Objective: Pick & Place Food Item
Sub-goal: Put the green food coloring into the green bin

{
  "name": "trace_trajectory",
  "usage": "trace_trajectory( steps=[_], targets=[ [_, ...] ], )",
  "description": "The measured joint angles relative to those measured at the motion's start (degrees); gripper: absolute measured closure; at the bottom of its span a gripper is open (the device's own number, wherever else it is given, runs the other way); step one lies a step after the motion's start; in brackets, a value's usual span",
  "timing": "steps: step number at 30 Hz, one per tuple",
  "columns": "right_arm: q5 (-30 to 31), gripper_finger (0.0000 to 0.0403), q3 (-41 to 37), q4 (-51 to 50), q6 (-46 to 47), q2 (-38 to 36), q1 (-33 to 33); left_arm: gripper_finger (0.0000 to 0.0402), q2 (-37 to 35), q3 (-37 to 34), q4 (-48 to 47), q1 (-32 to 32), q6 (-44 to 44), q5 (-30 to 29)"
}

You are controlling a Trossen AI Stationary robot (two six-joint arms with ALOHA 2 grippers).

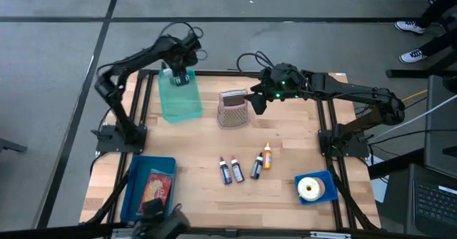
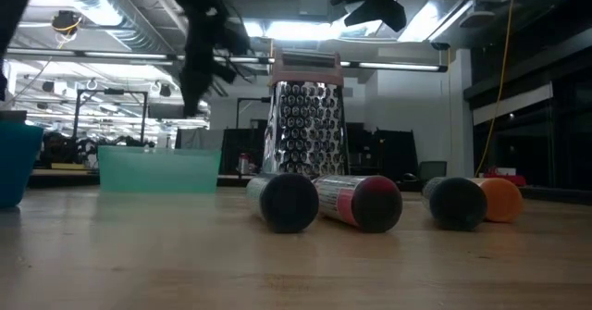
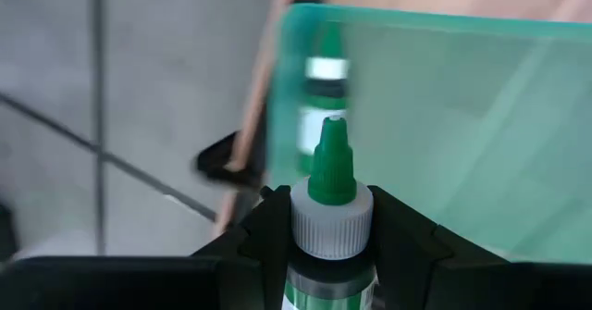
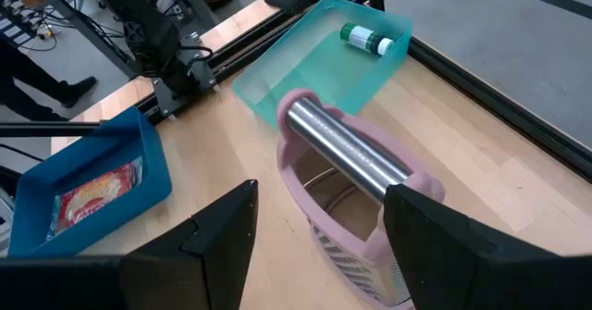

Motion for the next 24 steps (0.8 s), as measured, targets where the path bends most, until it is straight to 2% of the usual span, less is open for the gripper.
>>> trace_trajectory(
  steps=[10, 19, 24],
  targets=[
    [0.0, 0.0171, 0.0, -0.2, 1.3, 0.0, 0.0, 0.0287, 10.6, 0.0, 6.1, -2.6, 2.0, 3.5],
    [-1.1, 0.0171, 0.0, -0.4, 1.5, 0.0, 0.0, 0.0287, 11.9, 0.0, 9.0, -0.6, 4.9, 5.0],
    [-1.1, 0.0171, 0.0, -0.7, 1.5, 0.0, 0.0, 0.0287, 11.9, 0.0, 7.6, 1.6, 5.0, 5.6]
  ],
)
